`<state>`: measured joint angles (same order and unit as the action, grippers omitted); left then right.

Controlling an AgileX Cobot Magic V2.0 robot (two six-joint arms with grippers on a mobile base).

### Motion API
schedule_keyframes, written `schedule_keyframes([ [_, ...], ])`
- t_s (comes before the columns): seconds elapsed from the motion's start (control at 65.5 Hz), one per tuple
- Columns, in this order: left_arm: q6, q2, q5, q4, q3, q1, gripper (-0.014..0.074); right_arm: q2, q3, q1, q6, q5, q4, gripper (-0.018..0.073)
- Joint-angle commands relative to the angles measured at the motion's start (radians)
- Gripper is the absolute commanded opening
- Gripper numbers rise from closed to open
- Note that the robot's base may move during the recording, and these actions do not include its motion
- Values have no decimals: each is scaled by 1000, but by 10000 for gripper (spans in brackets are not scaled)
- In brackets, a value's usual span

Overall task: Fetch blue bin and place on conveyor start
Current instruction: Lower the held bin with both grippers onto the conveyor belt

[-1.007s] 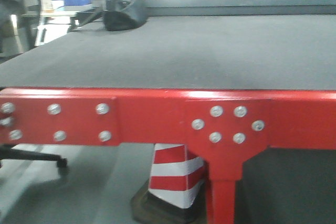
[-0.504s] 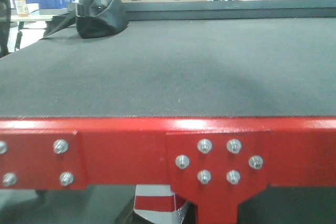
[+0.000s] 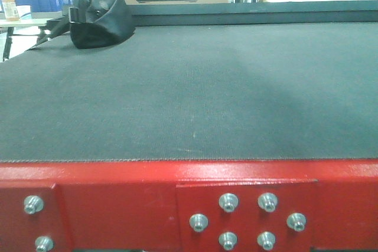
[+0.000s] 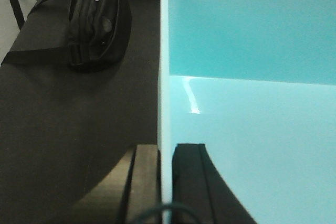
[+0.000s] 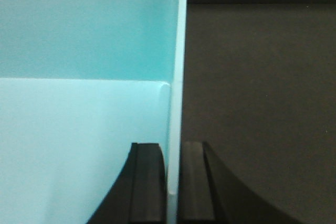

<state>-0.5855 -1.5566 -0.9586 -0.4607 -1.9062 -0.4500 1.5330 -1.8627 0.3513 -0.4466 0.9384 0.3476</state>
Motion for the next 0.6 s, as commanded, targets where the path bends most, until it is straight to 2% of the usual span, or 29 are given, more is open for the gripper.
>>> schedule_keyframes([
  [0.0,-2,13,36,-24,-11,-3,-111,-18,-9,-3,9,-26,33,-167],
  [0.58,-2,13,36,-24,-11,-3,-111,-18,-9,-3,9,-26,33,-167],
])
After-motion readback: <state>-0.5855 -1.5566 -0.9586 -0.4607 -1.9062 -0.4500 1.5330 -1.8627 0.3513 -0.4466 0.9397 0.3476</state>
